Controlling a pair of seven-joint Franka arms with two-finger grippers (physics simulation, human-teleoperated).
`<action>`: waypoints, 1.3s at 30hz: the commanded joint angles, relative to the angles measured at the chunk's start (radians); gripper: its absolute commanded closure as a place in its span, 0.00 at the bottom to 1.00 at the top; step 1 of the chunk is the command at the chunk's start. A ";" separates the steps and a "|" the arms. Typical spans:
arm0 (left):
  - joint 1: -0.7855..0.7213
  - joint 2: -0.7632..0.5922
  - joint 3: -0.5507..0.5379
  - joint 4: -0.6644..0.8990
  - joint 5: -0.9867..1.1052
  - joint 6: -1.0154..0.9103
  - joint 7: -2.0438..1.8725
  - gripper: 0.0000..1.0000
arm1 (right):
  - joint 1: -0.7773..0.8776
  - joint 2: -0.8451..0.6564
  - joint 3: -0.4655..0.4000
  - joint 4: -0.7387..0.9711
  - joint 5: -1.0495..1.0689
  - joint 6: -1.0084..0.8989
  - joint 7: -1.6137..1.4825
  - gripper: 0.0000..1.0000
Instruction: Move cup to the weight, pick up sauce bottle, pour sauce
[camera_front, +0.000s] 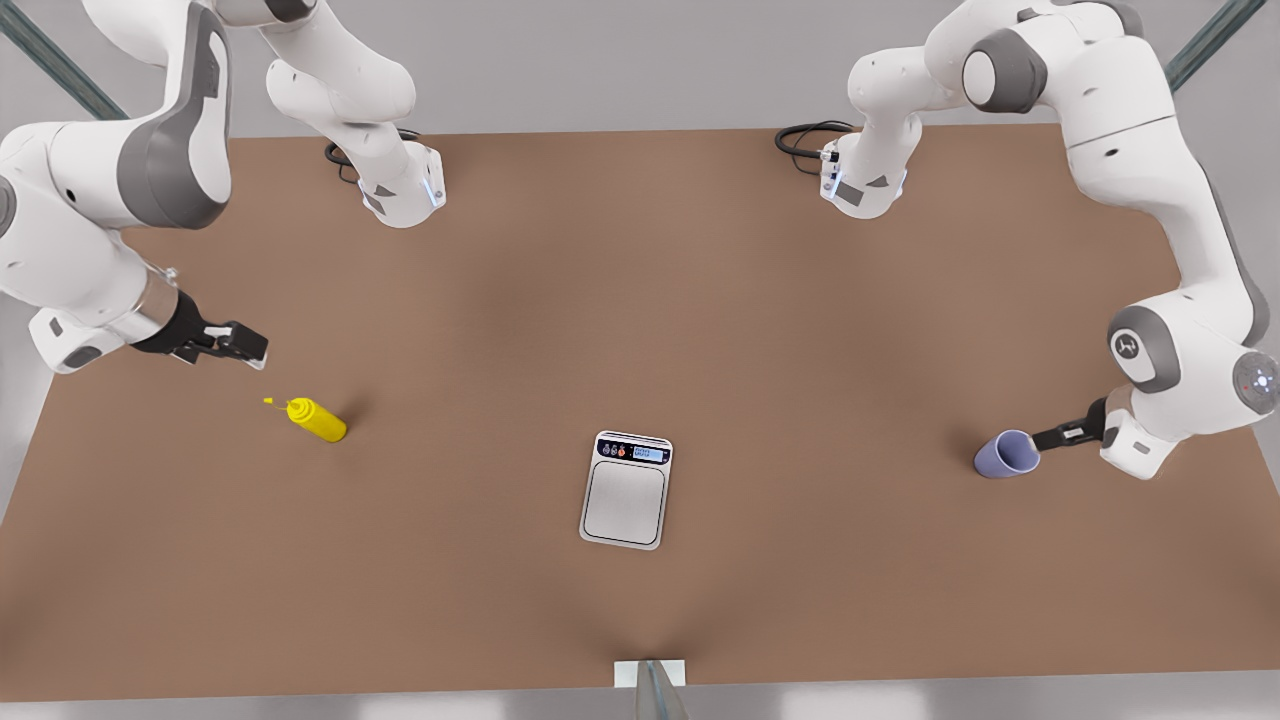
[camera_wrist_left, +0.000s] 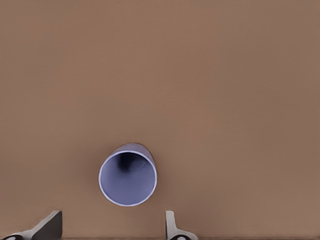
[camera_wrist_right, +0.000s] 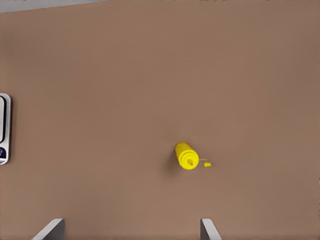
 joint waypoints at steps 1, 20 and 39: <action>0.000 0.000 0.001 -0.006 -0.003 0.009 0.010 0.00 | 0.000 0.000 0.000 0.000 0.000 0.000 0.000 0.00; 0.049 0.173 -0.002 -0.013 0.027 0.157 0.151 0.19 | 0.009 -0.061 -0.008 -0.087 -0.023 0.075 0.002 0.00; 0.038 0.175 -0.038 -0.027 0.027 0.174 0.076 0.79 | 0.022 -0.018 -0.001 -0.020 -0.014 0.067 -0.084 0.00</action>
